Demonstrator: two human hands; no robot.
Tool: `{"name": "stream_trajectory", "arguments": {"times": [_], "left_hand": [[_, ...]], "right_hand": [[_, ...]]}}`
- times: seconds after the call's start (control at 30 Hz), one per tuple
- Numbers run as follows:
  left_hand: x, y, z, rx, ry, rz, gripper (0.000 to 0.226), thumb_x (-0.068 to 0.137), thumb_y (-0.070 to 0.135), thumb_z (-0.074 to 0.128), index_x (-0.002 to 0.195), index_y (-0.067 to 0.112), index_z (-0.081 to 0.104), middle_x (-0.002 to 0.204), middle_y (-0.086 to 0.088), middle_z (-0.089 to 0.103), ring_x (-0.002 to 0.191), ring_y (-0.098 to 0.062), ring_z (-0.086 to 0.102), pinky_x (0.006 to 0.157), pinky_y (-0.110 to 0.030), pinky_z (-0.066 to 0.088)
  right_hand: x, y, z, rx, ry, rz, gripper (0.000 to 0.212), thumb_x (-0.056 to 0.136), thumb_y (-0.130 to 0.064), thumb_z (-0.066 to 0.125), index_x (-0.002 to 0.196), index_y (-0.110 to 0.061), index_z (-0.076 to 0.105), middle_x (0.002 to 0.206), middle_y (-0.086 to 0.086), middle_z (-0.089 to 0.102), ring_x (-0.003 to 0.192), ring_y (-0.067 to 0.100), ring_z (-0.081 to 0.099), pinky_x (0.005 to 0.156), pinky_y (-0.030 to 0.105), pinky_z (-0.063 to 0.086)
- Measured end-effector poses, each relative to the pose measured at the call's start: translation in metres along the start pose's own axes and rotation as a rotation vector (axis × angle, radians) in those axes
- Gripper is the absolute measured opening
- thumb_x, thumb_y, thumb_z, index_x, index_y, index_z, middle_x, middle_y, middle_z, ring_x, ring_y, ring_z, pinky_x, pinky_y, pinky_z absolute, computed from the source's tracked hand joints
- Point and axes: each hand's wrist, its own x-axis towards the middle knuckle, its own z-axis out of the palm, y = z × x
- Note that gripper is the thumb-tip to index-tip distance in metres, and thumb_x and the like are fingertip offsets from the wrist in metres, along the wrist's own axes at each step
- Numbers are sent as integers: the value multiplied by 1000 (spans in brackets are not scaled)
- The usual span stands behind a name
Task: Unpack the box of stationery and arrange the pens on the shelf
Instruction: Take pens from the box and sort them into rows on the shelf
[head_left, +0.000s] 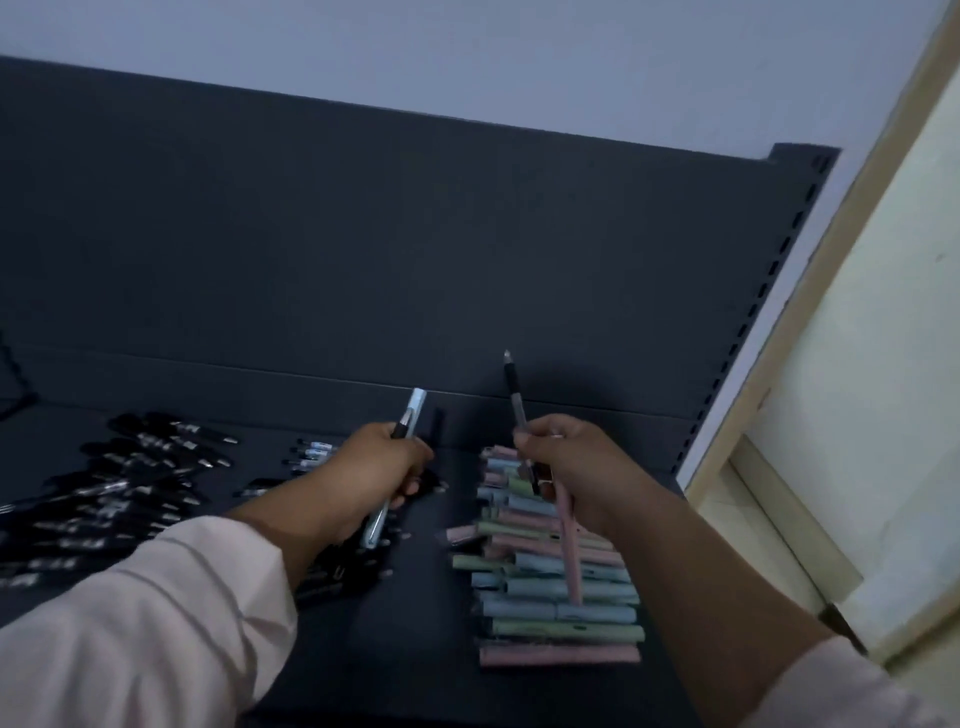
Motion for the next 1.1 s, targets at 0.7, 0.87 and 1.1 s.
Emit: {"name": "stream_trajectory", "arguments": {"times": [0.7,0.87,1.1], "left_hand": [[-52,-62,-203,-43,333,-30,15,82,8,69,74,11,57,55,-2,54,36,-7,43,38,-16,35],[-54,-76,-240,36,307,-63,15,79,8,73,73,12,59,58,-2,54,35,-5,42,38,-15,34],[-35,-66,-221,-200,197,-141,5,91,11,53,87,12,51,71,-6,61,46,-12,48,44,-22,39]], "right_hand": [[14,-43,254,298,-382,311,10,88,-19,66,86,-15,57,70,2,59,54,10,51,36,15,35],[27,-39,266,138,-283,256,17,92,-17,58,76,-15,53,59,1,50,50,10,42,34,18,33],[34,-32,217,92,-129,289,18,96,-15,54,78,-11,52,62,4,49,49,11,42,34,14,35]]}}
